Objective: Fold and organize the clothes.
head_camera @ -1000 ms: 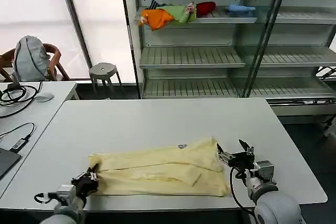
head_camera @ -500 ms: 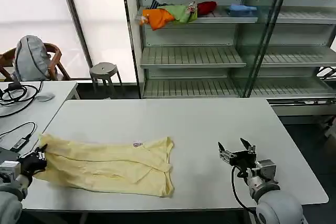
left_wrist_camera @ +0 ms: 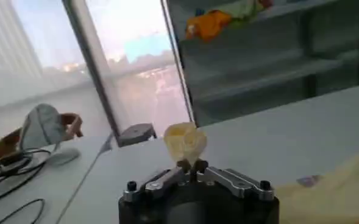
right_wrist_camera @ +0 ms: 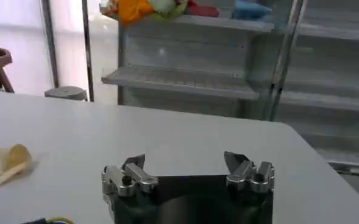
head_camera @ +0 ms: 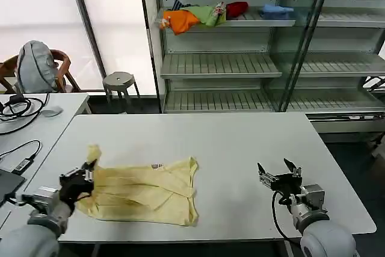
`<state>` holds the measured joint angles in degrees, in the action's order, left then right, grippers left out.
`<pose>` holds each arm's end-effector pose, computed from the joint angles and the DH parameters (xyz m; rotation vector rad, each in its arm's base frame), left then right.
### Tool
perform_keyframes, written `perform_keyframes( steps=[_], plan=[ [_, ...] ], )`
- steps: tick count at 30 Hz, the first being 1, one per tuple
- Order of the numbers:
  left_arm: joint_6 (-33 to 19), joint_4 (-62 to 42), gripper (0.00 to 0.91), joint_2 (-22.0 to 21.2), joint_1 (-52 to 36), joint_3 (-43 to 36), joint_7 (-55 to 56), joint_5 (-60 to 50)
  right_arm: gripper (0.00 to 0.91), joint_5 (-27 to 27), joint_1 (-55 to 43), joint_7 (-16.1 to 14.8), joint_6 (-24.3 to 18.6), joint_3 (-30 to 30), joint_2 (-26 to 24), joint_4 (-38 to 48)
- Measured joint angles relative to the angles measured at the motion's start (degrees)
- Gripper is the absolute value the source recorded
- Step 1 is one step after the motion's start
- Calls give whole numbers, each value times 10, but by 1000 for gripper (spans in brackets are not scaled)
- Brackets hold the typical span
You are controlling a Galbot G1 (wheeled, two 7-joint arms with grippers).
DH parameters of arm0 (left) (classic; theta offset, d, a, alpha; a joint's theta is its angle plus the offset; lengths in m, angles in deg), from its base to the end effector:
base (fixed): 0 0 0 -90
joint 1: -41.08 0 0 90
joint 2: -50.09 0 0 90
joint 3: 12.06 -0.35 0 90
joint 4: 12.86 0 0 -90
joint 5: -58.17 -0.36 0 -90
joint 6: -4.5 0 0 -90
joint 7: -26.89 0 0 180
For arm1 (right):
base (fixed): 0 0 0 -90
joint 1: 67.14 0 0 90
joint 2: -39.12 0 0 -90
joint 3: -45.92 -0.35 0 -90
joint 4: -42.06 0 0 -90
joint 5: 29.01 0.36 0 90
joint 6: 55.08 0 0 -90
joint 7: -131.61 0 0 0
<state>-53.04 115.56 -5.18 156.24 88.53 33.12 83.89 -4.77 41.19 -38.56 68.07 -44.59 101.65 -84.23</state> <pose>0.2194 0.1145 -0.1851 -0.0847 -2.8028 -0.3386 0.2376 -0.0655 -0.2054 0.1233 -2.8248 0.1673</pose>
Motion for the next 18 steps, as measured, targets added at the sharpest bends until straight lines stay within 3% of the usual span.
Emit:
perform_keyframes(
  steps=[11,18],
  plan=[
    [4,14,10,-57,-39,-151,36,-24,907,-8,9,1,0,-12,3,-6],
    [5,9,10,-85,-64,-200,66,-11,907,-14,9,1,0,-12,7,-7]
  ],
)
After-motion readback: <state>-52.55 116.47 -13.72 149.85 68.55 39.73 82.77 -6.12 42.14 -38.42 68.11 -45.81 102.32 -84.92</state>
